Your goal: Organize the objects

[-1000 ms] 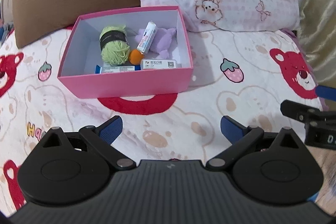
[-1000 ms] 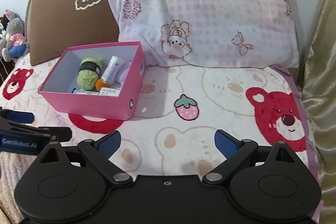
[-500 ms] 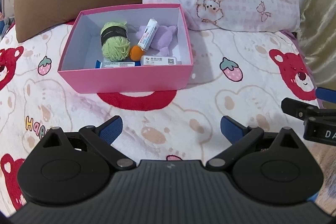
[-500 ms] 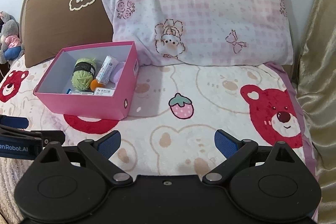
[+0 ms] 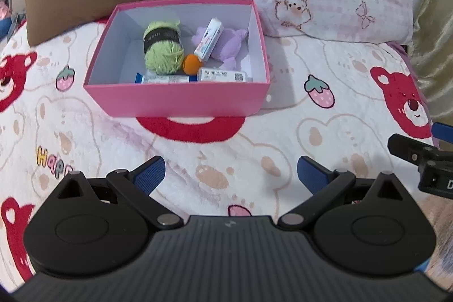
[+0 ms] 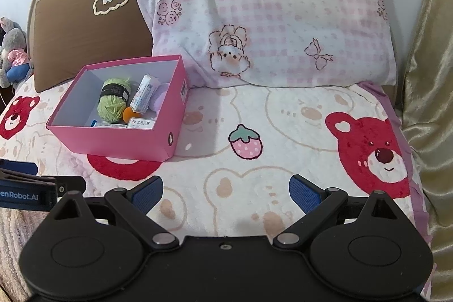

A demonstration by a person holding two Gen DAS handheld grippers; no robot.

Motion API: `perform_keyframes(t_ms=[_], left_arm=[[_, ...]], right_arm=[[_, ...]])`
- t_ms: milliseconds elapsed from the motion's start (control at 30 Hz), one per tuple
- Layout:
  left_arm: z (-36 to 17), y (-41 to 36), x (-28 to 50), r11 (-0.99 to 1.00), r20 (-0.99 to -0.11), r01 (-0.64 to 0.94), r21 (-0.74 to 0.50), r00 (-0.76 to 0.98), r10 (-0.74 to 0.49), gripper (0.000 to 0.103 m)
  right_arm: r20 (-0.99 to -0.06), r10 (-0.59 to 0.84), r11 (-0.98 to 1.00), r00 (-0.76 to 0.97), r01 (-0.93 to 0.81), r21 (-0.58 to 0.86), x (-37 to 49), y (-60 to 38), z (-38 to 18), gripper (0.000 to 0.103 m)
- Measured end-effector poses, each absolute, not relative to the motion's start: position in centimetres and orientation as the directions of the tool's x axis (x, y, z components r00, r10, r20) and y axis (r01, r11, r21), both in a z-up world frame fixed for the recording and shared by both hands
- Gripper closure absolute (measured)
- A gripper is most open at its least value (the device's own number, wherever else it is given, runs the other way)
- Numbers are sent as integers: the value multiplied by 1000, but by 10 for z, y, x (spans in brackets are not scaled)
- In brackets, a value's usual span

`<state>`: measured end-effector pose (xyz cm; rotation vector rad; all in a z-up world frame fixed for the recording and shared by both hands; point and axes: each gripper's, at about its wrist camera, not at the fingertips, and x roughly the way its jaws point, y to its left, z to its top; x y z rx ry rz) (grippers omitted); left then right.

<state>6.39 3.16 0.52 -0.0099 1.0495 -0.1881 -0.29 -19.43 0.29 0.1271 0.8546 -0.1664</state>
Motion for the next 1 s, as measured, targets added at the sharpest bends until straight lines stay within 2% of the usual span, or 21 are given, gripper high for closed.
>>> perform_keyframes(t_ms=[400,1000], left_arm=[[3,30,65,989,-885,140,-51,453,-110,2],[12,33,62,990,-871,122,-65,477,-116,2]], right_arm=[[-757,-72,979,649,190,70,-5,-197,4,5],[-753,-78,979,653,193,65,-8,-199,3,5]])
